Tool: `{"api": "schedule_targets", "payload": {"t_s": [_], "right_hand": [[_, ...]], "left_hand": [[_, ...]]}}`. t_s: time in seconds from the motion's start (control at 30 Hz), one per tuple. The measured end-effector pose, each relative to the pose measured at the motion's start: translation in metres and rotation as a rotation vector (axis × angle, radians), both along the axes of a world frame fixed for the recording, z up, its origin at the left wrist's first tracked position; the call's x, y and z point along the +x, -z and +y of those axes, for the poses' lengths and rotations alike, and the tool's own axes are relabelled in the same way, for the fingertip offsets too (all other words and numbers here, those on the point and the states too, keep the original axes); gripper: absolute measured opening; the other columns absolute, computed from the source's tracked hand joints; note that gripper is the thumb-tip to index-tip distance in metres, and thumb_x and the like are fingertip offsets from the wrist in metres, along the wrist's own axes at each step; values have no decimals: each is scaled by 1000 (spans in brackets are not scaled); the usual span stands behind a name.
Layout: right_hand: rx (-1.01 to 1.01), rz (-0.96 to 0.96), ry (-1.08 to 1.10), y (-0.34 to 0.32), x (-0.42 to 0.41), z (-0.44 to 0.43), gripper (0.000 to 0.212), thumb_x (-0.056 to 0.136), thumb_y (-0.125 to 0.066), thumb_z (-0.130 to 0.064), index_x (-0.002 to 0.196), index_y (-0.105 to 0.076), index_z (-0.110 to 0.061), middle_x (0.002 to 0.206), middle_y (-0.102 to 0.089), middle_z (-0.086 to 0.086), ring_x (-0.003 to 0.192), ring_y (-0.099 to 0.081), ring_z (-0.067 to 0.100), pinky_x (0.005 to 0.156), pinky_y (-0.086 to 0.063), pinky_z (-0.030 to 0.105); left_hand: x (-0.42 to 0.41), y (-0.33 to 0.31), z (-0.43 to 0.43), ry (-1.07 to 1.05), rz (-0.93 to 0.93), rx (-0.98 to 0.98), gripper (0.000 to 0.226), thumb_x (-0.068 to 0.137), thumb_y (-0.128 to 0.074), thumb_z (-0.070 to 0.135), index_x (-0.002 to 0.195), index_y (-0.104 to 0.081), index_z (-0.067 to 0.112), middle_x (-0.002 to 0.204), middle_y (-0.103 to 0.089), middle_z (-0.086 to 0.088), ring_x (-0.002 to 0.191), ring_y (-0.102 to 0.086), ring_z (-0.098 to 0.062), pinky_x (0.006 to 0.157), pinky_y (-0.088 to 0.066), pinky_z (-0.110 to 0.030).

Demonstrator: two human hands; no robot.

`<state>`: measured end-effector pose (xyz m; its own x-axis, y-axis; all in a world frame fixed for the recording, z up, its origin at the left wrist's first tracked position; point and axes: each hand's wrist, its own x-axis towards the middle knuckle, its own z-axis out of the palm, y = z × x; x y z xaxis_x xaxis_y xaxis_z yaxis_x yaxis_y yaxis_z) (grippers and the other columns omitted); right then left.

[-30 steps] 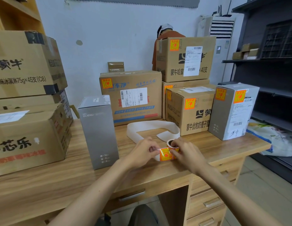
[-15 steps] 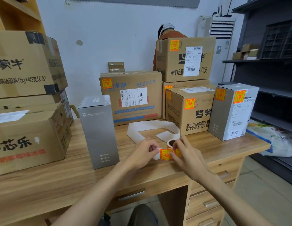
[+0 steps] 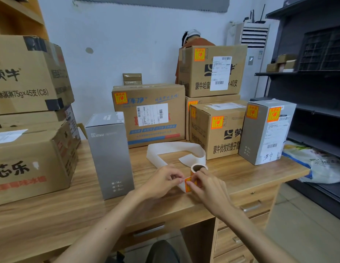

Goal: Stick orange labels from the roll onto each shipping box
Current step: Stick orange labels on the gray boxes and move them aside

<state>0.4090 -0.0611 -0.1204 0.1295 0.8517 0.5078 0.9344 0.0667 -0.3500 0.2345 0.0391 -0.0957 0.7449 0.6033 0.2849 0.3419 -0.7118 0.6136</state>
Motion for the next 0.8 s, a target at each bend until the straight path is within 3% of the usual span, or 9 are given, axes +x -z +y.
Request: {"api": "schedule_targets", "payload": {"t_s": [0.23,0.43,0.67,0.8], "right_hand": [[3,49,-3,2,-5,3,24,90,-60,-52,87,-62,-28,86,-52,-13,77,-58,10,63,-45,35],[0,69,-7,-3,-4,1,21,92,-60,-48,87,-64,-28,88,-58,-11,75,-57,9,61,-42,32],[-5,159,4,-3,-4,-3,13,91,-64,-40,87,-69,-28,89,-64,-10,80,-61,10,69,-49,36],[2,296,-13,-2,-5,-3,10,88,-67,-35,83,-68,-27,83,-66,-12,78,-62,6,71,-53,39]], "left_hand": [[0,-2,-3,12,-9,-39,18,101,-61,23,108,-78,22,101,-58,7,93,-53,-1,82,-44,-16],[1,-6,-6,6,-8,-72,19,100,-62,24,110,-78,24,106,-61,2,97,-55,-6,88,-46,-24],[3,-6,-12,-20,-31,-64,19,99,-64,21,111,-78,16,103,-63,1,92,-57,-7,79,-42,-11],[5,-6,-15,-39,-54,-51,16,96,-68,22,106,-80,18,100,-64,-1,89,-58,-7,76,-43,-13]]}}
